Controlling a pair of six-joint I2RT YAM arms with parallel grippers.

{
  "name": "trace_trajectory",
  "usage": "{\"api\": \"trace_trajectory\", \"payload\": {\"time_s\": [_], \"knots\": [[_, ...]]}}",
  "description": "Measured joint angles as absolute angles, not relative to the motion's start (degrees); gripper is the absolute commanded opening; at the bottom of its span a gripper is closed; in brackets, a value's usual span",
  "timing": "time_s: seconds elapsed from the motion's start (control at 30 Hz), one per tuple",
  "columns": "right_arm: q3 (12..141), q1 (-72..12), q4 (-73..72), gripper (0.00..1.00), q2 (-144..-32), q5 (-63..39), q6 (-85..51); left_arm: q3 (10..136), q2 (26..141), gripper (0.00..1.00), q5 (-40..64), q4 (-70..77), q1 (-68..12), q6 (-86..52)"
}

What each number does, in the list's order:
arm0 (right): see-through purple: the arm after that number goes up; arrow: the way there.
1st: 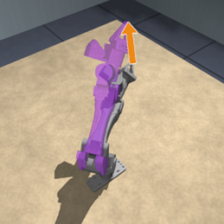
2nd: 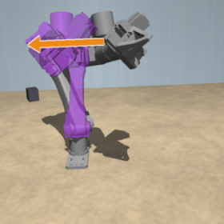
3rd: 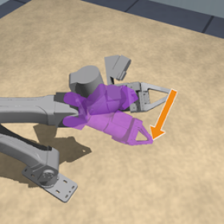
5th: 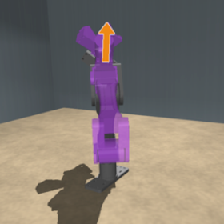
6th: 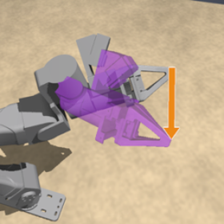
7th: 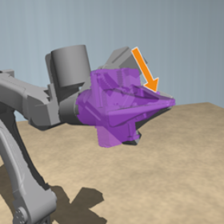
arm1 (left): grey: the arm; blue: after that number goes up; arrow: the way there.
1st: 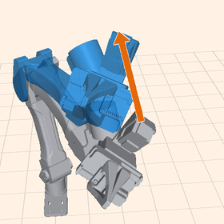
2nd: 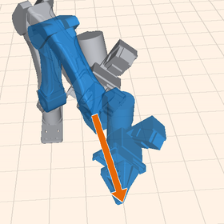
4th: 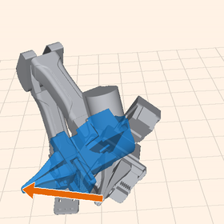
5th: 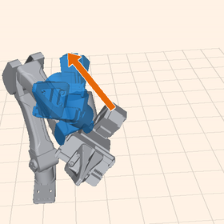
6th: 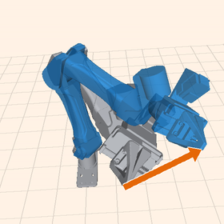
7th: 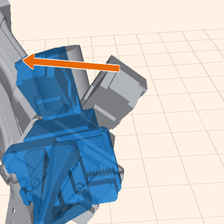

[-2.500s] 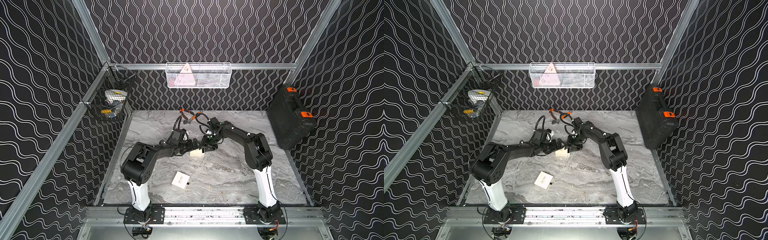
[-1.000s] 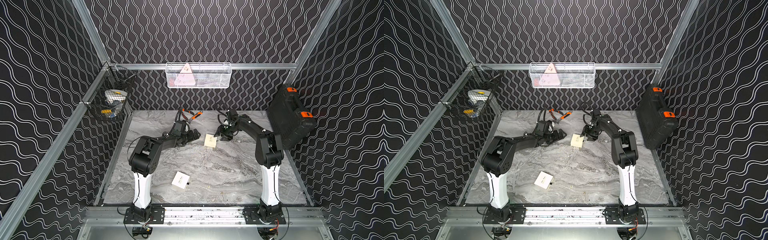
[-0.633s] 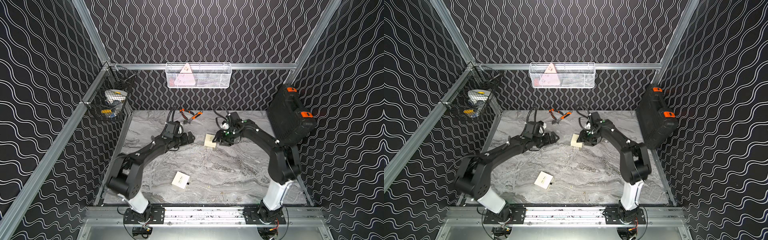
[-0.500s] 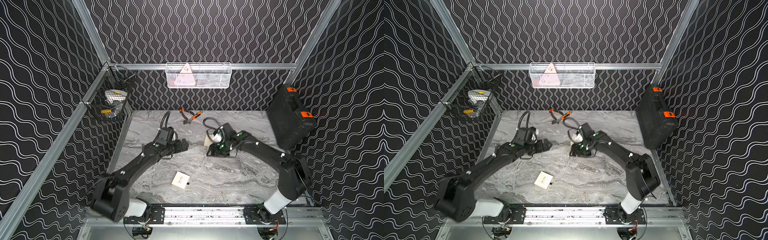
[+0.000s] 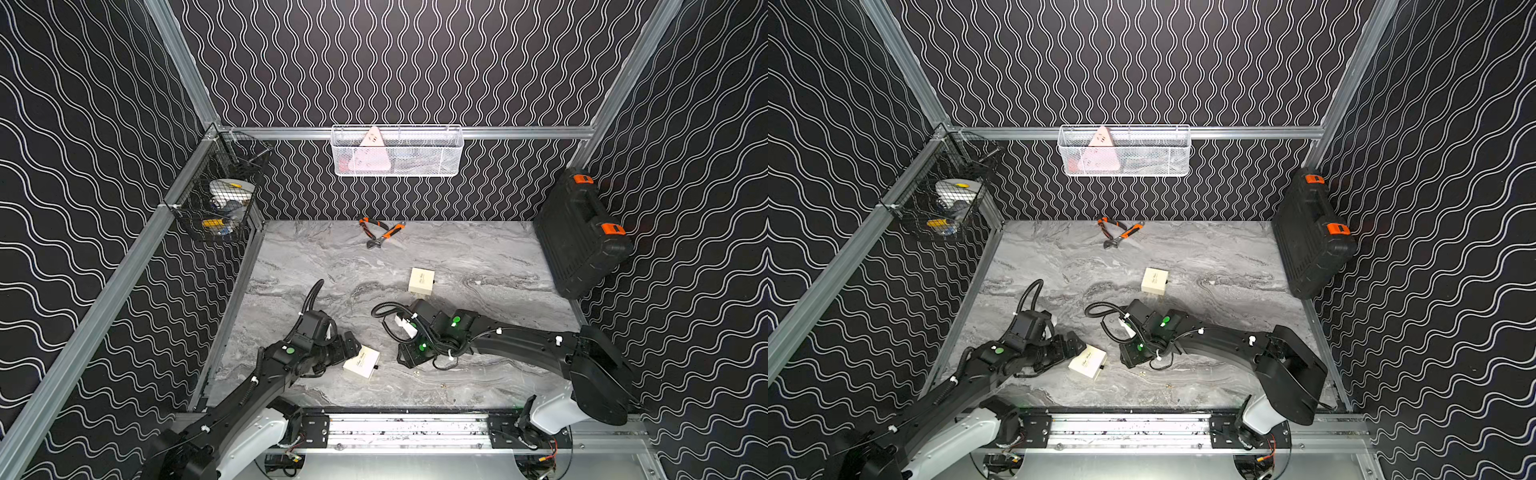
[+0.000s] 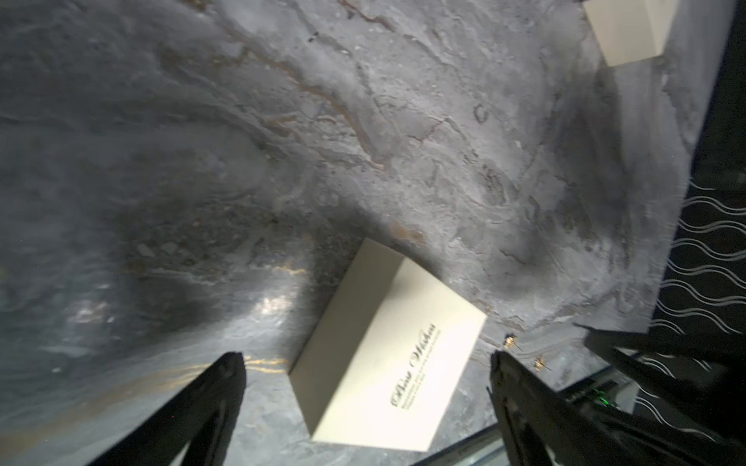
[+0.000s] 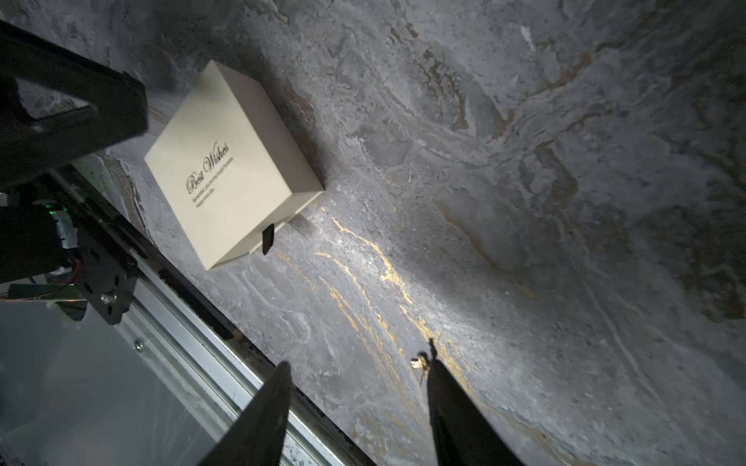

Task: Place the earrings into the drawer-style jewelry box
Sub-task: Move the jewelry box to the center of the board.

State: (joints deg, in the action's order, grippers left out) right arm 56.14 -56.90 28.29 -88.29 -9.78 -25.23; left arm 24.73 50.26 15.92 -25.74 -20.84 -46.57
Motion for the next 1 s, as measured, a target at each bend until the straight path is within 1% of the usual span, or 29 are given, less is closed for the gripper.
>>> {"api": "trace_trajectory", "payload": {"time_s": [0.17,0.33,0.5,0.67,0.83,1.0], "knots": [[53.91,-56.6,25.65,0.55,-87.94,-10.2,-27.44,23.03,49.87,0.99,18.61,-23.33,-23.11,-48.53],[51.2,-54.48,22.55,0.55,-87.74,-14.04,-30.24,22.61,51.7,0.99,19.2,-20.64,-27.62,-50.85],[47.9,-50.09,16.8,0.55,-88.07,-21.96,-34.02,24.08,55.68,0.99,19.05,-16.4,-32.36,-52.34],[45.65,-45.12,11.57,0.53,-90.83,-29.76,-37.06,25.47,60.9,0.99,18.98,-11.49,-34.44,-52.86],[46.02,-43.31,7.9,0.52,-93.41,-34.04,-38.04,27.73,66.35,0.99,19.03,-6.17,-36.56,-53.82],[47.64,-41.52,6.98,0.5,-97.41,-35.88,-38.06,29.3,70.26,0.99,19.0,-1.58,-37.36,-53.87]]}}
